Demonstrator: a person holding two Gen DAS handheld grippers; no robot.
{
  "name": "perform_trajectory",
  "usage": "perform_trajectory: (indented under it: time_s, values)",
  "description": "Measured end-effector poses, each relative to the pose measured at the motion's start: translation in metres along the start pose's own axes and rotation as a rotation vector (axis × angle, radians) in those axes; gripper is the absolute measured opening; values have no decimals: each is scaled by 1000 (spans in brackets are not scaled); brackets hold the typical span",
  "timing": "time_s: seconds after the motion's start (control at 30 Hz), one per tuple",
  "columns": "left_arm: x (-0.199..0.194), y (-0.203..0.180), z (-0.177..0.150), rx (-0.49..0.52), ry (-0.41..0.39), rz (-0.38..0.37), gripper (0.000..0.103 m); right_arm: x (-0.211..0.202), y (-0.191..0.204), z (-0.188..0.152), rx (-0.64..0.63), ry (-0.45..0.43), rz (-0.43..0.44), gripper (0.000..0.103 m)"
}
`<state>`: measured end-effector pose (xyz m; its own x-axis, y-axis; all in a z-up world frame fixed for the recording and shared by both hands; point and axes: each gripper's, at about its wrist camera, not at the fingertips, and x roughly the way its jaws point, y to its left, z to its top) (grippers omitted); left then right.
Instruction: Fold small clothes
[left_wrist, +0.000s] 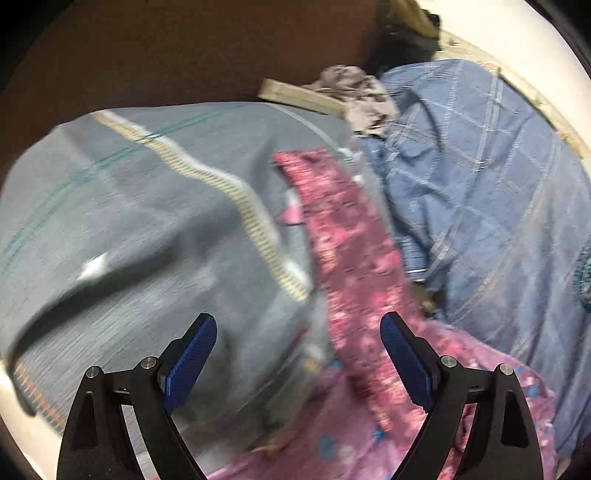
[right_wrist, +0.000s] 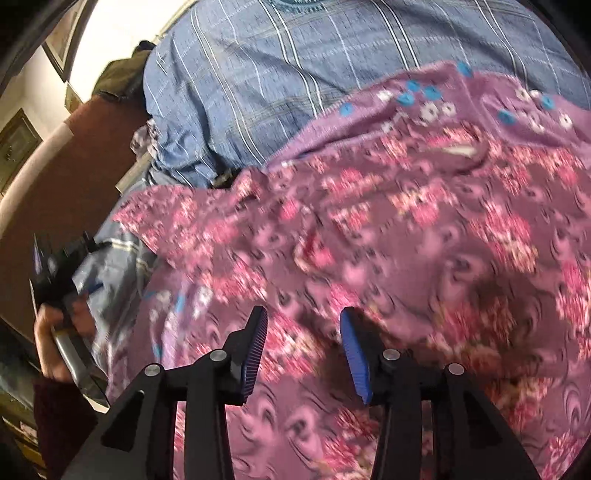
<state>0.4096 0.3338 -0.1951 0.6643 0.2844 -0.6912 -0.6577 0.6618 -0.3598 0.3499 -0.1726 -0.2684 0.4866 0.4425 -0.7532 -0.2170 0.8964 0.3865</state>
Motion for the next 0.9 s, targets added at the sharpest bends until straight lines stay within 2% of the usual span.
perform_trajectory:
  time_s: [0.13, 0.2, 0.23, 0.33, 0.57, 0.63, 0.8, 0.9]
  values:
    - [33, 3, 8, -57, 69, -103, 90, -8, -3, 1, -5, -14, 25, 44]
    - [52, 5, 10, -88, 122, -120, 89, -11, -8, 2, 2, -15, 36, 44]
    - [64, 9, 10, -126, 158, -141, 88, -12, -11, 2, 3, -17, 36, 44]
    - [86, 17, 9, -221, 199, -186, 86, -15, -18, 3, 16, -22, 36, 44]
    - [114, 19, 21, -282, 161, -236, 83, -14, -30, 2, 37, -3, 53, 44]
    - [122, 17, 26, -287, 150, -245, 77, -14, -32, 1, 40, 0, 53, 44]
    - [142, 7, 37, -284, 129, -267, 69, -21, -32, 0, 19, -24, 34, 43]
    - [143, -2, 37, -252, 106, -252, 54, -21, -33, 0, 11, -31, 18, 43]
